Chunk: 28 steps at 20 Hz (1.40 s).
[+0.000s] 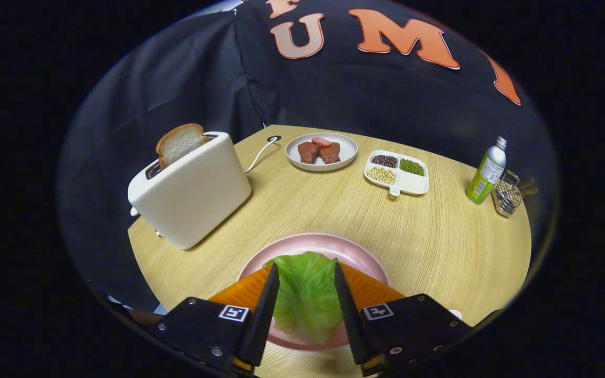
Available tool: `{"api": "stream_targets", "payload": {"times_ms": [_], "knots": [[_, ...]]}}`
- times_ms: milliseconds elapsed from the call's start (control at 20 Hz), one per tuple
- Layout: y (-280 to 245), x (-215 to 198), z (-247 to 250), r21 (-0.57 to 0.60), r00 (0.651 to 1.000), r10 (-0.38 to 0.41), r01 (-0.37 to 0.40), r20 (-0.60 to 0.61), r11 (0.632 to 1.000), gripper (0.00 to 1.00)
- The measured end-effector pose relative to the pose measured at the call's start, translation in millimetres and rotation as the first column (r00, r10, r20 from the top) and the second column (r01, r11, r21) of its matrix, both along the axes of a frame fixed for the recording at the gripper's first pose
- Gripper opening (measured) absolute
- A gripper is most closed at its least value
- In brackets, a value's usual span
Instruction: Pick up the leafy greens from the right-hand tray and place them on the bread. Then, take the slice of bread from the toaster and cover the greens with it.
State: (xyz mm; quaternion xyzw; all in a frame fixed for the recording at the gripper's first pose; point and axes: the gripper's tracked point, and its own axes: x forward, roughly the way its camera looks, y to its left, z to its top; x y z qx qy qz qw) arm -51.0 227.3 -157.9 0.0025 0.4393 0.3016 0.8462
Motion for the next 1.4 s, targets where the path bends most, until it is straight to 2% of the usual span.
{"api": "stream_targets", "payload": {"times_ms": [50, 150, 250, 550, 750, 950, 1400], "knots": [[5, 4, 8, 0.009, 1.000, 0.001, -0.002, 0.006, 1.000, 0.72], [23, 6, 23, 0.050, 1.000, 0.007, -0.006, -0.010, 0.999, 0.80], [37, 12, 39, 0.070, 1.000, 0.001, 0.001, -0.019, 0.998, 0.84], [93, 32, 88, 0.155, 0.999, 0.027, -0.023, -0.023, 0.988, 0.87], [134, 34, 105, 0.200, 0.994, 0.078, -0.061, -0.078, 0.978, 0.91], [168, 41, 125, 0.264, 0.984, 0.089, -0.046, -0.154, 0.963, 0.92], [224, 54, 132, 0.196, 0.976, 0.146, -0.113, -0.160, 0.974, 0.92]]}}
